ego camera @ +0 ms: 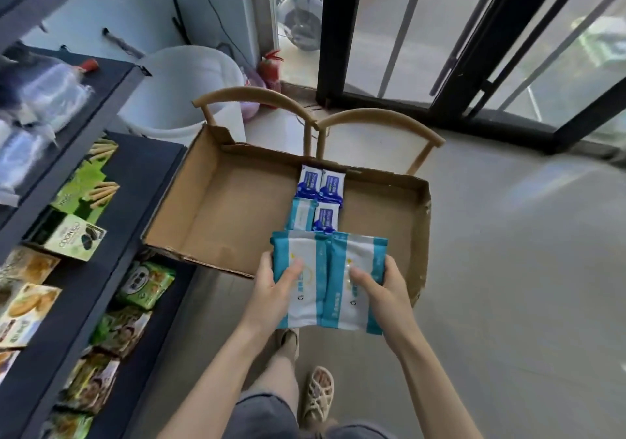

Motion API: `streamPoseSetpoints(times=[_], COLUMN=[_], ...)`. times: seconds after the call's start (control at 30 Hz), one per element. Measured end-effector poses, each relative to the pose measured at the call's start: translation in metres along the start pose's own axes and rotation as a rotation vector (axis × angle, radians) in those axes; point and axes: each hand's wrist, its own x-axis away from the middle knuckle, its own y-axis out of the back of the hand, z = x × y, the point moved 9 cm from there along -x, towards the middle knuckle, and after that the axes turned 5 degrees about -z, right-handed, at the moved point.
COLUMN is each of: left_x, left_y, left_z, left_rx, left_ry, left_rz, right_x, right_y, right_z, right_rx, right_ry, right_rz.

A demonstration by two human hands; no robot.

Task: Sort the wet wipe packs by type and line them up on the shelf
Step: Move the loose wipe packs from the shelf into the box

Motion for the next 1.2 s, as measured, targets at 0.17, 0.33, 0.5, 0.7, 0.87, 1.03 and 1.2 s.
streamPoseSetpoints(times=[0.17, 0.33, 0.5, 0.7, 0.87, 1.03, 1.2], left_x=[-0.077, -0.171, -0.272, -0.379, -0.457, -0.516, -0.544], left_y=[-0.003, -0.009, -0.028, -0.053, -0.073, -0.09, -0.095], left_z=[-0.001, 0.001, 0.009, 0.048, 0.085, 0.12, 0.15], left_rx=[-0.044, -0.08, -0.178, -0.262, -0.316, -0.329, -0.56], left_ry=[0.027, 0.12, 0.136, 0.172, 0.167, 0.146, 0.023], left_rz=[-0.002, 0.025, 0.06, 0.032, -0.021, -0.021, -0.046], right_x=[-0.069, -0.153, -0.242, -0.346, -0.424, -0.484, -0.515], right_y=[-0.022, -0.047, -0.064, -0.07, -0.071, -0.073, -0.075], right_z=[0.004, 0.0, -0.015, -0.058, -0.1, -0.132, -0.16], right_rx=[-0.014, -0.042, 0.0, 0.087, 0.127, 0.143, 0.397], right_ry=[-0.048, -0.126, -0.168, -0.208, -0.225, -0.209, -0.122], right_rz=[-0.009, -0.08, -0.142, -0.202, -0.23, -0.234, -0.233])
